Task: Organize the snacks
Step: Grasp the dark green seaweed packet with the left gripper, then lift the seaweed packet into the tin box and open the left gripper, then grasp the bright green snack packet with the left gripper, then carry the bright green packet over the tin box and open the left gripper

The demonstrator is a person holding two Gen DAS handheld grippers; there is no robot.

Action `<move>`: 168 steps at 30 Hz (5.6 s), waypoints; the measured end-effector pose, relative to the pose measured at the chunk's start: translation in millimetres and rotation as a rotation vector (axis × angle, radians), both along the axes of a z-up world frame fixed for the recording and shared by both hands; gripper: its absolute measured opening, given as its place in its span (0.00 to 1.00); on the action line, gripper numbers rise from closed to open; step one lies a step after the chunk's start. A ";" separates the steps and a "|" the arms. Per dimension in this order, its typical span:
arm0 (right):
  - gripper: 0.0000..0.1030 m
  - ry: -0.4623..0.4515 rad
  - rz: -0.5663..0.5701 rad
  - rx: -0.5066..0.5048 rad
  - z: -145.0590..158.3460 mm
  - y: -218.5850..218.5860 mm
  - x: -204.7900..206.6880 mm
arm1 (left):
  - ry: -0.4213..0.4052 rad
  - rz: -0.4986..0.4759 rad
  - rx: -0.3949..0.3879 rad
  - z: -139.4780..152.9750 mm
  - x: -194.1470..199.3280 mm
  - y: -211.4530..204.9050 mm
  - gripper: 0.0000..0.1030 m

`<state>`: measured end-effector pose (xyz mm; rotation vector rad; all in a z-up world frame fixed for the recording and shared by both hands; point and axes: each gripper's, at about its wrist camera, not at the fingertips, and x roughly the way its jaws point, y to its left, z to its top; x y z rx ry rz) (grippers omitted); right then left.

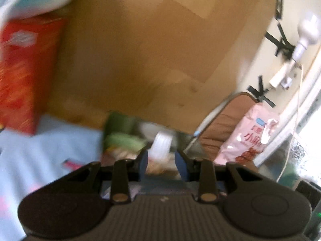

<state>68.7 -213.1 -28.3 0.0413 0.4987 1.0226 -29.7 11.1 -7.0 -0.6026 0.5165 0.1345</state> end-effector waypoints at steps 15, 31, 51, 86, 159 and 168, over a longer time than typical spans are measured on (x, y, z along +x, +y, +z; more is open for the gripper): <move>0.39 0.234 0.293 -0.278 -51.0 47.6 -57.2 | 0.178 0.129 -0.247 -88.3 -109.0 10.4 0.26; 0.39 0.227 0.223 -0.223 -49.0 -2.2 -107.0 | 0.119 0.037 -0.345 -81.7 -112.4 -2.0 0.29; 0.27 0.119 0.209 -0.251 -50.8 9.9 -103.2 | 0.158 -0.040 -0.237 -84.2 -73.2 -18.2 0.30; 0.47 0.108 -0.051 0.023 -7.4 -57.1 -9.3 | 0.053 -0.172 0.037 -20.6 -5.5 -50.8 0.30; 0.35 -0.344 0.399 -0.257 -28.9 49.9 -213.3 | 0.193 0.151 -0.169 -69.9 -213.5 -4.4 0.27; 0.53 -0.110 0.367 -0.300 -49.6 37.4 -189.4 | 0.200 0.146 -0.162 -70.5 -183.2 2.2 0.38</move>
